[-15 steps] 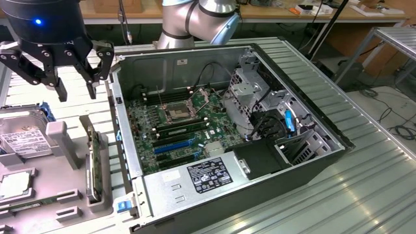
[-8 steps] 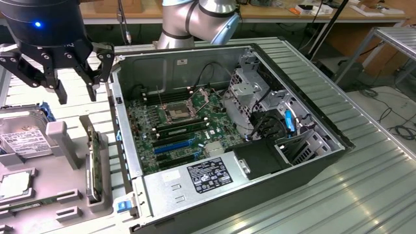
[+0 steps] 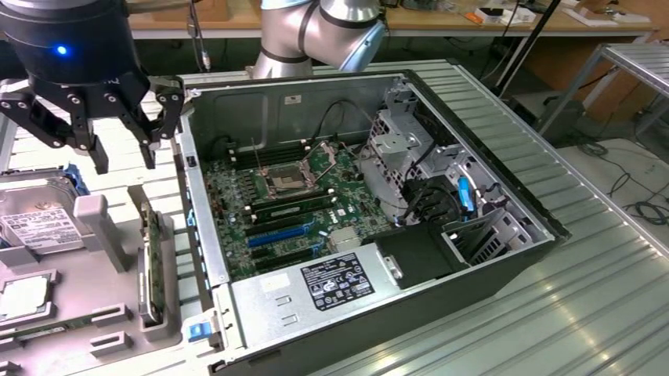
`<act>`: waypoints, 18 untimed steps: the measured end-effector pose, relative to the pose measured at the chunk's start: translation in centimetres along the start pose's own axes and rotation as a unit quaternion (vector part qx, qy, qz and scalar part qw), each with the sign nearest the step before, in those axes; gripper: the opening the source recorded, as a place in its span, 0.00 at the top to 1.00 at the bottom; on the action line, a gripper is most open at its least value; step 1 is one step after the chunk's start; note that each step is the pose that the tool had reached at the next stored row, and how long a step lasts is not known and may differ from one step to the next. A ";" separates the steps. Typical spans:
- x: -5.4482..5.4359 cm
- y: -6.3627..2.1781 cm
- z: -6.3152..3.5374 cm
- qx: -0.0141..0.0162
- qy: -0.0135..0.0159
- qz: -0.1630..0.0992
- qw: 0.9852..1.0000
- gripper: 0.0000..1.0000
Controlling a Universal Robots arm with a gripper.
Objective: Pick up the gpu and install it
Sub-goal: 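Pick up the gpu and move the gpu toward the slot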
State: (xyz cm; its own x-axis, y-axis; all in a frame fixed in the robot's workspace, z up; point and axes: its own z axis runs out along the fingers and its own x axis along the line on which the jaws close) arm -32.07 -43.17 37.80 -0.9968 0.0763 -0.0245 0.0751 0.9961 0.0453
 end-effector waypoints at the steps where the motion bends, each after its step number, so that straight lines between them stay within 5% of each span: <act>1: 0.0 -0.19 0.23 0.000 0.000 0.000 1.000 0.50; 18: 1.1 -2.45 4.02 0.000 0.000 0.000 1.000 0.50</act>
State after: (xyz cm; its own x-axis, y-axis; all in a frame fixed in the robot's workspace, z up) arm -33.27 -45.35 33.65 -0.9968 0.0762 -0.0243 0.0751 0.9962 0.0451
